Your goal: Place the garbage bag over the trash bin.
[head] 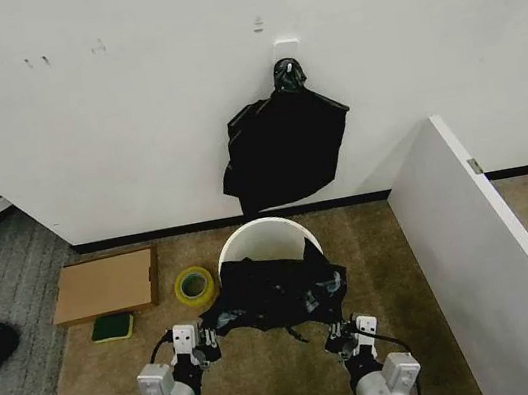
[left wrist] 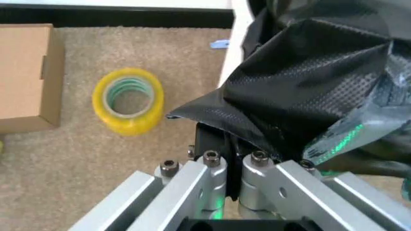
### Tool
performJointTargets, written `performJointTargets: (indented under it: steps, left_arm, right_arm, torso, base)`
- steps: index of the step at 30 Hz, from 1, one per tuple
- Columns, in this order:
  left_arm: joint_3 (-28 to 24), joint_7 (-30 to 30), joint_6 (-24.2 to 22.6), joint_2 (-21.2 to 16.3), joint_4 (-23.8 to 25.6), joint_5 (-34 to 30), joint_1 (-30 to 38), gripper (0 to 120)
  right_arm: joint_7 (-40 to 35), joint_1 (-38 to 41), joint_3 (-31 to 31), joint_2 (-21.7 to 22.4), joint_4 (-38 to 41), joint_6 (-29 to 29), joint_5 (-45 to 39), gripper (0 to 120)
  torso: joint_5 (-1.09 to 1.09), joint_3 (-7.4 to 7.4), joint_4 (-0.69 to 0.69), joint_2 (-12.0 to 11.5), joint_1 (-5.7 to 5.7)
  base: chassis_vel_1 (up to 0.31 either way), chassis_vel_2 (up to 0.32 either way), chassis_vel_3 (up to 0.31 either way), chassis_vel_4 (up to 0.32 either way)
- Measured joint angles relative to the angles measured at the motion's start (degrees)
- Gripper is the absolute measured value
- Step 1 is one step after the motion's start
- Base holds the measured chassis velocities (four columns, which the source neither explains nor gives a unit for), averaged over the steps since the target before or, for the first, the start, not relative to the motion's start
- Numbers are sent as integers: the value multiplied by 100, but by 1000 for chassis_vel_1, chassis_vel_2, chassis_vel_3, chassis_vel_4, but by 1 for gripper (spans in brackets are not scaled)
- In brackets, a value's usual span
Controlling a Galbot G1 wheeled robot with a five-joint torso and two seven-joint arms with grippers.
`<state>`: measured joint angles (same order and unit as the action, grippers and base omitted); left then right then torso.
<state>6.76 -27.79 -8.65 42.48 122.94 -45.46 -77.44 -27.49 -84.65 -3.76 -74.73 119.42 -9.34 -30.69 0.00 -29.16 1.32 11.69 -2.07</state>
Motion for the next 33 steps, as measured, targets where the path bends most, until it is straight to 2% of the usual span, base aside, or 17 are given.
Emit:
performJointTargets:
  steps: [18, 33]
  left_arm:
    - [-177, -140, -530, -59, -234, -197, 401, 0]
    - [-222, -246, -640, -40, -479, -95, 655, 0]
  right_arm:
    - [-166, 556, 2, 234, -177, -910, -469, 0]
    - [-121, 821, 69, 434, -476, -978, -509, 0]
  torso:
    - [0, 0, 0, -1, 0]
    - [0, 0, -1, -1, 0]
  base:
    - [0, 0, 0, 0]
    - [0, 0, 0, 0]
